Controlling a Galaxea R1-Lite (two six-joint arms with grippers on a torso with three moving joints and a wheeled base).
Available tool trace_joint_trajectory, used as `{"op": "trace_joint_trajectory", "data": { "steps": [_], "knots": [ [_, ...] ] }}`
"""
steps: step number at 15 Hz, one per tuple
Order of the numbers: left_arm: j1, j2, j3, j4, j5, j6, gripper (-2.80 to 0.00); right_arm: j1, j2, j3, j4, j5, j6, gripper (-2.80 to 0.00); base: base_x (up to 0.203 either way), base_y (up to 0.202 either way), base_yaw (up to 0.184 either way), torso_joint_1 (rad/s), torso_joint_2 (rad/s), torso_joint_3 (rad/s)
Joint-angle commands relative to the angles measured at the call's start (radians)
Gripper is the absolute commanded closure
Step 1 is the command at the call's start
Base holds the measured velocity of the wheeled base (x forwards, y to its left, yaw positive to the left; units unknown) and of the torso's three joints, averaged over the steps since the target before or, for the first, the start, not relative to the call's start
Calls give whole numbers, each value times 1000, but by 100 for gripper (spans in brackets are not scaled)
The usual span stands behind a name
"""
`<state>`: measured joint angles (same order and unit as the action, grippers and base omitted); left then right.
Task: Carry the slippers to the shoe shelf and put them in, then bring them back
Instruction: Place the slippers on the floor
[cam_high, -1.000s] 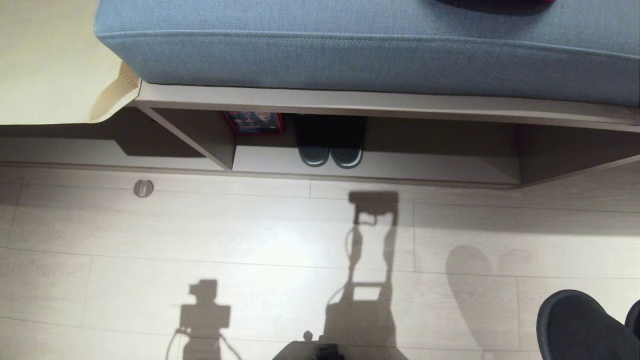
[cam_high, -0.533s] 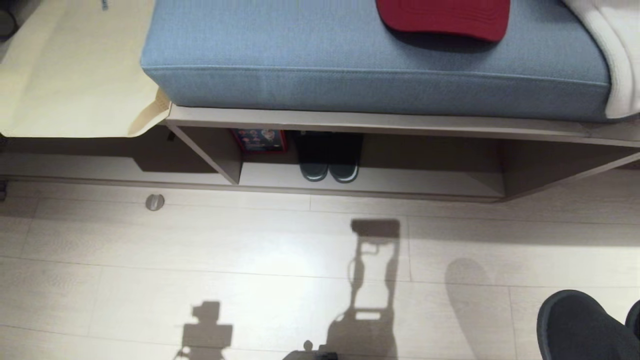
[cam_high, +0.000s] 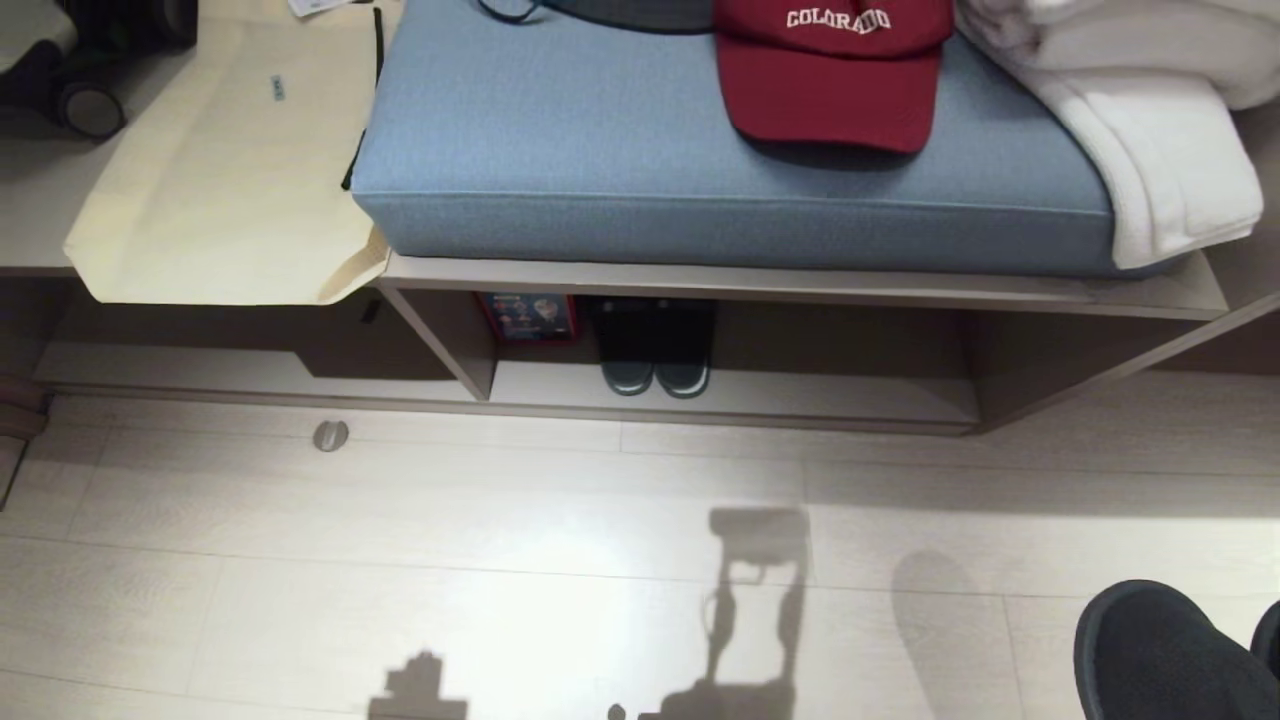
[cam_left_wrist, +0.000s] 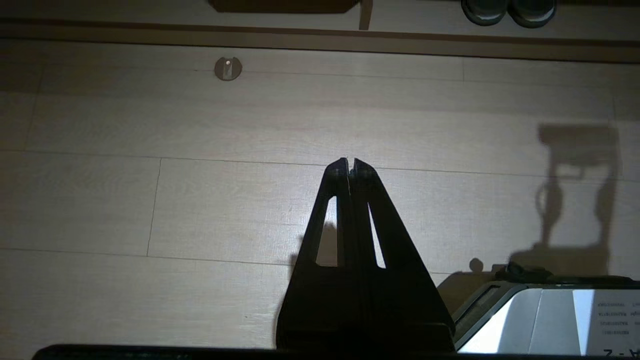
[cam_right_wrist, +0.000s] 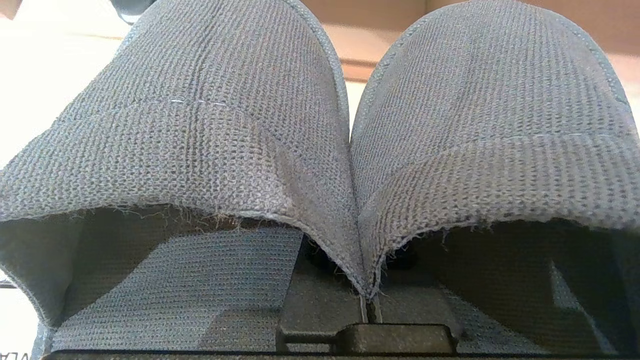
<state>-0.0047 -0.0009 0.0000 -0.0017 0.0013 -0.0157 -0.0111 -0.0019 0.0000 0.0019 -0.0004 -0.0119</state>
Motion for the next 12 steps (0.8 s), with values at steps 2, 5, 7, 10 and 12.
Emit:
{"op": "trace_joint_trajectory", "data": {
  "steps": [2, 5, 7, 10, 12],
  "knots": [
    [0, 1, 2, -1, 0, -1, 0, -1, -1, 0, 0, -1, 0, 0, 0, 0, 0, 0, 2, 195],
    [0, 1, 2, -1, 0, -1, 0, 0, -1, 0, 0, 0, 0, 0, 0, 0, 0, 4, 1, 203],
    [0, 1, 2, -1, 0, -1, 0, -1, -1, 0, 0, -1, 0, 0, 0, 0, 0, 2, 4, 200],
    [0, 1, 2, -1, 0, -3, 0, 0, -1, 0, 0, 0, 0, 0, 0, 0, 0, 4, -1, 205],
    [0, 1, 2, -1, 0, -3, 0, 0, -1, 0, 0, 0, 0, 0, 0, 0, 0, 2, 2, 204]
  ]
}}
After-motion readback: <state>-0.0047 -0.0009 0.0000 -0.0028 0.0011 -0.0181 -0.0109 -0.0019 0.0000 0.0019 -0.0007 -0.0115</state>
